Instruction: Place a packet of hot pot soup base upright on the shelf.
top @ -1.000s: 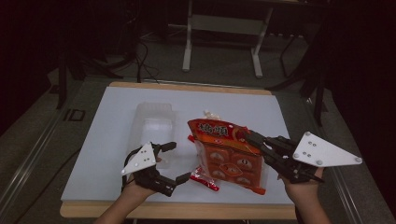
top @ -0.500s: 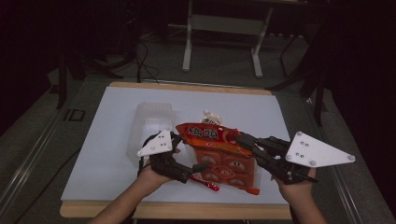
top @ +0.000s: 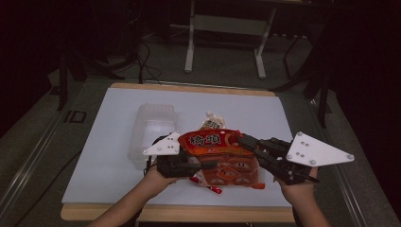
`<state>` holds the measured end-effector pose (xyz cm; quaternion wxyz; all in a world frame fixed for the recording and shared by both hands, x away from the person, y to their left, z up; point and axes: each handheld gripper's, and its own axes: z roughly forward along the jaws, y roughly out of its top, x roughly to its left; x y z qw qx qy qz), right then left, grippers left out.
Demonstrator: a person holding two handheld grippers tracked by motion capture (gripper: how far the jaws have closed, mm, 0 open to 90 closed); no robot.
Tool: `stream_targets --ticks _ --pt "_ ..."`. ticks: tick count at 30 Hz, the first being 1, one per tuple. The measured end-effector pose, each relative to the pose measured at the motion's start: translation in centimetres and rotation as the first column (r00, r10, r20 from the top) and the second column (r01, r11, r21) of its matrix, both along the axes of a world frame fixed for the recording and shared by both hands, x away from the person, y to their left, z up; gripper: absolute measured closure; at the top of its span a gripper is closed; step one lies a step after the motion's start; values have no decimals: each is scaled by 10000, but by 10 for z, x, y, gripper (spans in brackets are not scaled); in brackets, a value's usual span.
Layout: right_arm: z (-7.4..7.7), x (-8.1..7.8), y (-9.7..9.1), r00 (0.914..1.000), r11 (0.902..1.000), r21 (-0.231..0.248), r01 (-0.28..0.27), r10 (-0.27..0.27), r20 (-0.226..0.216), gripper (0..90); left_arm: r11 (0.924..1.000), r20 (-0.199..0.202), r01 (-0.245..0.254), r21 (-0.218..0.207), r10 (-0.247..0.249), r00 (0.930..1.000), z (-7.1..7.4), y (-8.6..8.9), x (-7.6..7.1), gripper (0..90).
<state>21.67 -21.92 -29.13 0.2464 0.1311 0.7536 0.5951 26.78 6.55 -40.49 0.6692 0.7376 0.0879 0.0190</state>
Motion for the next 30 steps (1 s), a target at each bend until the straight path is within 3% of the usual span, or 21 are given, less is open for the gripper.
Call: stream_targets --ticks 4,7,16,18,19,21,22,23,24,26,28,29,30 --pt "-3 0 -4 10000 10000 71 25 -25 -2 887 9997 -47 198 141 -197 9998 2 0 1 714" --pt "-3 0 -5 10000 9999 168 35 -36 77 884 9999 253 -14 163 10 9997 6 1 -2 715" --pt "0 1 -9 9995 9983 536 230 -242 212 810 9990 266 -338 298 330 9991 18 3 -3 717" --pt "2 0 -12 9983 9961 793 394 -427 401 702 9985 329 -430 326 419 9986 21 4 -4 717" --pt "3 0 -14 9981 9944 978 412 -455 425 681 9967 499 -727 352 709 9962 24 6 -5 717" --pt "6 0 -18 9977 9923 1129 501 -549 396 594 9949 499 -974 252 961 9941 26 9 -3 717" --pt "6 0 -18 9977 9923 1129 501 -549 396 594 9949 499 -974 252 961 9941 26 9 -3 717" --pt "6 0 -20 9972 9904 1249 587 -639 379 520 9932 427 -1145 183 1137 9926 29 14 0 717" --pt "6 0 -20 9972 9904 1249 587 -639 379 520 9932 427 -1145 183 1137 9926 29 14 0 717" --pt "1 2 -19 9950 9905 1024 923 -958 294 384 9912 460 -1316 106 1310 9903 31 18 2 717" --pt "-2 3 -19 9952 9908 990 921 -948 224 356 9877 526 -1563 65 1558 9864 35 23 4 717" --pt "-6 5 -21 9951 9890 1139 948 -975 179 282 9830 607 -1835 -28 1833 9812 38 27 5 717" --pt "-8 6 -22 9966 9904 1130 794 -812 111 231 9830 607 -1835 -28 1833 9812 38 27 5 717"
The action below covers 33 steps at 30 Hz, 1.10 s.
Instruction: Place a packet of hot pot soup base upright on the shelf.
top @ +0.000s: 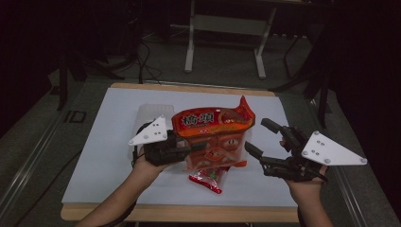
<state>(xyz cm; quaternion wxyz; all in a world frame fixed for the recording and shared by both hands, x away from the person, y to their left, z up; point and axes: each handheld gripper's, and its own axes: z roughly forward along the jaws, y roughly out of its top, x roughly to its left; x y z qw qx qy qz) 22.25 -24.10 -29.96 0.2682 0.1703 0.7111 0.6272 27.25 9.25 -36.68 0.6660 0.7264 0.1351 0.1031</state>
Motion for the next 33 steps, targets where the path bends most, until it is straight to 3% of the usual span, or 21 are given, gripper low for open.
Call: stream_targets --ticks 6,7,12,13,14,15,16,17,18,19,20,21,22,23,26,27,28,29,30,31,33 --pt "-8 4 -3 9995 9996 230 -139 146 -291 144 9969 188 -737 -267 742 9971 12 18 6 717" --pt "-10 5 -5 9992 9994 318 -149 161 -368 136 9934 335 -1107 -288 1116 9932 15 25 8 717" --pt "-15 7 -9 9989 9990 452 -3 25 -477 123 9837 351 -1731 -492 1749 9840 18 39 13 717" --pt "-18 8 -11 9986 9997 230 102 -90 -513 119 9758 313 -2083 -660 2107 9771 18 46 16 717" --pt "-18 8 -11 9986 9997 230 102 -90 -513 119 9758 313 -2083 -660 2107 9771 18 46 16 717" --pt "-21 8 -12 9979 9996 115 265 -258 -600 122 9676 332 -2413 -746 2442 9692 18 52 20 717" --pt "-23 9 -13 9974 9996 17 284 -282 -658 124 9676 332 -2413 -746 2442 9692 18 52 20 717" --pt "-25 10 -13 9970 9993 -110 360 -367 -684 124 9606 364 -2666 -791 2700 9622 18 58 23 717" --pt "-25 10 -13 9970 9993 -110 360 -367 -684 124 9606 364 -2666 -791 2700 9622 18 58 23 717" --pt "-29 10 -14 9965 9982 -253 551 -566 -612 129 9529 376 -2909 -855 2949 9548 18 62 26 717" --pt "-29 10 -14 9965 9982 -253 551 -566 -612 129 9529 376 -2909 -855 2949 9548 18 62 26 717" --pt "-33 11 -16 9948 9972 -311 687 -708 -726 130 9455 396 -3129 -899 3173 9475 17 67 30 717" --pt "-33 11 -16 9948 9972 -311 687 -708 -726 130 9455 396 -3129 -899 3173 9475 17 67 30 717" --pt "-35 13 -19 9933 9959 -378 827 -854 -776 130 9385 375 -3320 -944 3366 9409 16 71 34 717" --pt "-39 15 -22 9914 9942 -428 986 -1019 -822 131 9315 310 -3490 -1020 3537 9349 15 76 38 717" --pt "-40 15 -23 9906 9934 -438 1063 -1096 -814 130 9250 317 -3653 -1043 3702 9284 15 80 41 717" --pt "-40 15 -23 9906 9934 -438 1063 -1096 -814 130 9250 317 -3653 -1043 3702 9284 15 80 41 717" --pt "-42 16 -25 9891 9915 -510 1200 -1238 -794 131 9181 297 -3818 -1067 3868 9217 14 84 45 717" --pt "-42 16 -25 9891 9915 -510 1200 -1238 -794 131 9181 297 -3818 -1067 3868 9217 14 84 45 717" --pt "-45 16 -28 9878 9906 -446 1290 -1323 -816 131 9111 331 -3979 -1080 4033 9145 13 88 49 717" --pt "-46 16 -29 9875 9905 -441 1299 -1333 -843 131 9080 309 -4045 -1092 4099 9116 12 90 51 717"
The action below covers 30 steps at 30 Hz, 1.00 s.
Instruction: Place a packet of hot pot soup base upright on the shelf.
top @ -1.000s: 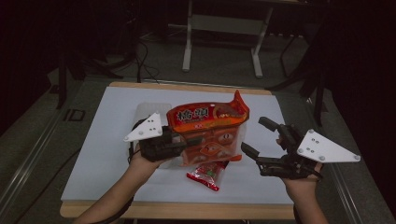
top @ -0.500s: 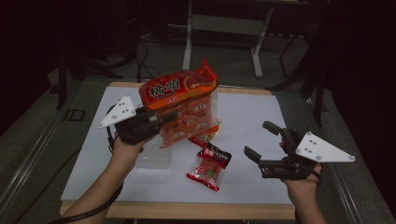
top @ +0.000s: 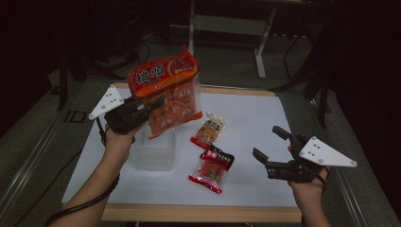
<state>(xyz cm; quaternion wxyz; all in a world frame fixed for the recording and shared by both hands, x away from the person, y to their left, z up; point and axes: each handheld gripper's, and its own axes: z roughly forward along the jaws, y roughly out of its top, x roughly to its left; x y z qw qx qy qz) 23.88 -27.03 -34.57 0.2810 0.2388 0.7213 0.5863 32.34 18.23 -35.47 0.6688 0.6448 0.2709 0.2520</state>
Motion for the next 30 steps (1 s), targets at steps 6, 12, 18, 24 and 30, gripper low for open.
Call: stream_targets --ticks 6,12,18,24,30 --pt "-12 1 -8 9999 9999 -67 98 -99 -133 132 9982 -79 -501 -344 499 9987 -7 16 13 717" --pt "-23 3 -10 9987 10000 -48 6 -8 -509 133 9928 -207 -1005 -646 994 9948 -18 28 24 717" --pt "-32 5 -11 9971 9999 -121 -80 71 -759 134 9876 -471 -1449 -611 1422 9887 -36 35 33 717" --pt "-38 7 -10 9944 9996 -236 -155 129 -1052 135 9827 -695 -1717 -686 1670 9835 -54 41 38 718" --pt "-40 8 -10 9934 9996 -169 -216 195 -1133 136 9783 -756 -1933 -743 1877 9793 -71 46 42 717"
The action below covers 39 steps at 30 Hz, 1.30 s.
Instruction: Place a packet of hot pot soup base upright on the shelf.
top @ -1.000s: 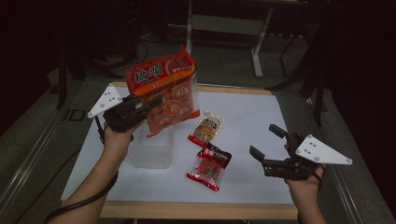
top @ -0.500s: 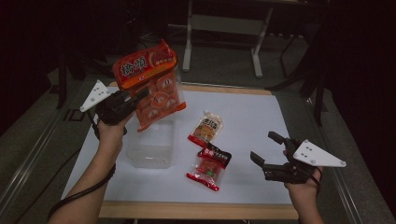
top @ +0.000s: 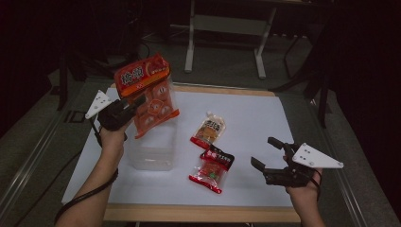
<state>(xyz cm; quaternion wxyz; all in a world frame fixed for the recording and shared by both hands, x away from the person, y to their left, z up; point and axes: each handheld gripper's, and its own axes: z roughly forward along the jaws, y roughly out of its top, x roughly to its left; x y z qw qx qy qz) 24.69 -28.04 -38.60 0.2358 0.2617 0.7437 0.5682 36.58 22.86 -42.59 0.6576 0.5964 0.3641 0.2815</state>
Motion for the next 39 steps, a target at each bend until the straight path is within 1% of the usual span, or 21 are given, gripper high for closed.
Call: stream_targets --ticks 1,2,3,4,5,6,7,8,9,12,13,14,15,18,21,25,26,27,32,33,39 --pt "-1 0 0 10000 10000 -17 -16 16 -65 136 9999 -41 -83 70 83 10000 -5 0 1 717" --pt "-1 0 0 10000 10000 -17 -16 16 -65 136 9999 -41 -83 70 83 10000 -5 0 1 717" --pt "-1 1 1 10000 10000 -18 -41 40 -64 136 9996 -211 -143 229 148 9997 -10 -1 2 717" --pt "-1 1 1 10000 10000 -18 -41 40 -64 136 9996 -211 -143 229 148 9997 -10 -1 2 717" --pt "-1 1 1 9999 10000 -14 -85 85 -59 136 9989 -340 -187 423 201 9992 -15 -2 3 717" --pt "-1 1 1 9999 10000 -14 -85 85 -59 136 9989 -340 -187 423 201 9992 -15 -2 3 717" --pt "-1 0 2 9999 10000 -24 -86 86 -51 136 9989 -578 -135 455 161 9982 -20 -2 5 717" --pt "-1 0 2 9999 10000 -24 -86 86 -51 136 9989 -578 -135 455 161 9982 -20 -2 5 717" --pt "-1 1 1 9999 9999 -8 -102 102 -64 136 9987 -761 -98 501 136 9970 -25 -2 5 717" --pt "-2 1 1 9999 10000 4 -75 75 -101 137 9983 -783 -105 566 149 9968 -30 -3 5 717" --pt "-2 1 1 9999 10000 21 -85 85 -133 137 9994 -824 -116 338 143 9965 -33 -1 5 717" --pt "-2 1 1 9999 10000 21 -85 85 -133 137 9994 -824 -116 338 143 9965 -33 -1 5 717" --pt "-3 1 1 9999 10000 -8 -71 71 -148 137 9998 -873 -174 127 184 9960 -35 1 5 718" --pt "-3 2 1 9998 9999 34 -105 106 -171 137 9997 -874 -224 99 232 9959 -38 1 5 717" --pt "-4 1 1 9997 9999 57 -143 144 -191 137 9992 -887 -317 226 336 9955 -43 1 4 716" --pt "-4 1 1 9996 9998 62 -174 176 -229 137 9992 -983 -378 163 392 9944 -48 2 5 716" --pt "-4 1 1 9996 9998 62 -174 176 -229 137 9992 -983 -378 163 392 9944 -48 2 5 716" --pt "-4 1 1 9996 9998 52 -165 167 -209 139 9991 -1061 -335 266 362 9937 -50 2 6 716" --pt "-5 2 1 9995 9998 57 -169 170 -254 138 9991 -1133 -304 293 336 9930 -55 3 7 715" --pt "-6 2 1 9993 9997 95 -205 208 -309 139 9981 -1138 -325 527 384 9928 -57 3 7 715" --pt "-6 2 3 9992 9997 42 -244 245 -328 139 9980 -1342 -328 546 399 9901 -55 4 8 714"
